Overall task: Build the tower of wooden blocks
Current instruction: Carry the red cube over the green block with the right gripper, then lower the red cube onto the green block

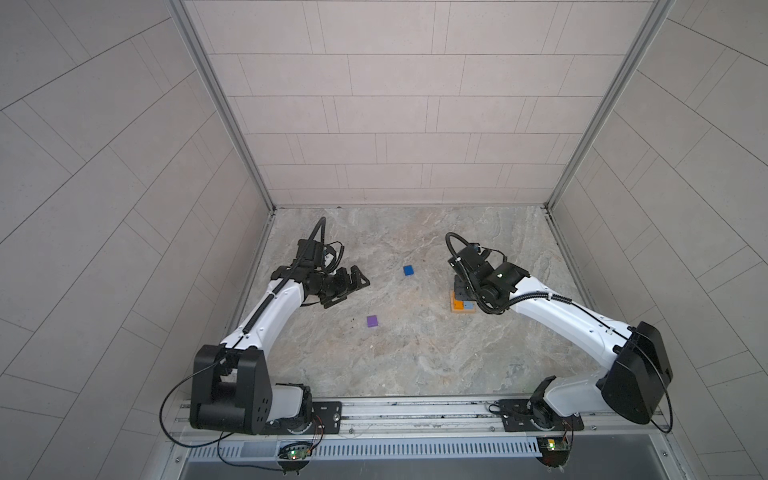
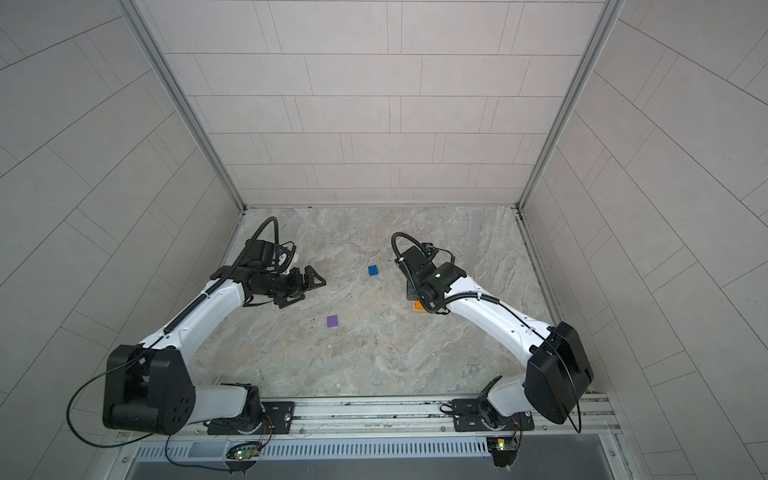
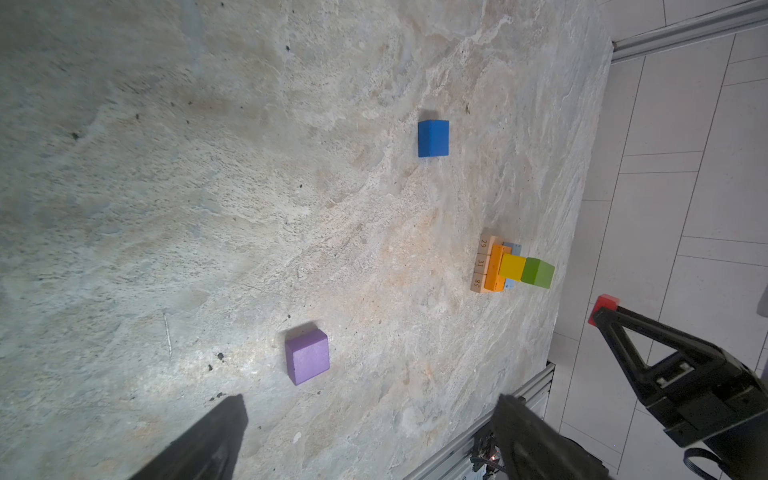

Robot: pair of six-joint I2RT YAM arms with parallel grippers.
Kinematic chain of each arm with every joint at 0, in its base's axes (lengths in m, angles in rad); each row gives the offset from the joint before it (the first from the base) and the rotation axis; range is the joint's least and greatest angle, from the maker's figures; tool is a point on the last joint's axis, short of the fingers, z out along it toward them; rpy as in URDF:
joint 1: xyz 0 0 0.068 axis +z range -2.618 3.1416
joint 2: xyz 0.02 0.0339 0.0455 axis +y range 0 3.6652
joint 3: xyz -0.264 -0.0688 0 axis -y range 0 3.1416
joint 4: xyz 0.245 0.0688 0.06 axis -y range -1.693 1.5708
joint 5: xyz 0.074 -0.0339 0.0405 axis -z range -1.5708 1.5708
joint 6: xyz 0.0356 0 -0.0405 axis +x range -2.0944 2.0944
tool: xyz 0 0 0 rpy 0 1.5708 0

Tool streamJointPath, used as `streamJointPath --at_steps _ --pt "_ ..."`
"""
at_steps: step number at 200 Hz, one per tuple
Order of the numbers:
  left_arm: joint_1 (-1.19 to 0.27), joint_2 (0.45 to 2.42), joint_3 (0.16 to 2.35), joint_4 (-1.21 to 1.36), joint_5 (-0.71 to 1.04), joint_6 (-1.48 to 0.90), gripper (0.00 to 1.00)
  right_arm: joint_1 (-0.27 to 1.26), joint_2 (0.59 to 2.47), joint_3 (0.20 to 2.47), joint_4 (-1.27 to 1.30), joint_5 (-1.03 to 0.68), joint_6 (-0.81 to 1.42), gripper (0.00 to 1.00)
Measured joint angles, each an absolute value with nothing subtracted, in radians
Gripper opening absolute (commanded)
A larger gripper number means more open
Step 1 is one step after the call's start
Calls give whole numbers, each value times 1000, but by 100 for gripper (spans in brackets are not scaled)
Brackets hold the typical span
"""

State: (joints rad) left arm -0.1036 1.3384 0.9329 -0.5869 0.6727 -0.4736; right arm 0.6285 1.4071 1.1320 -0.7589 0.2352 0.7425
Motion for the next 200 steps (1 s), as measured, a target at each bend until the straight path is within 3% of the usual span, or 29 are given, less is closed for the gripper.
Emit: streamJointPath --at_steps 200 --pt "-104 1340 933 -592 672 -471 100 559 1560 1174 -748 175 764 20"
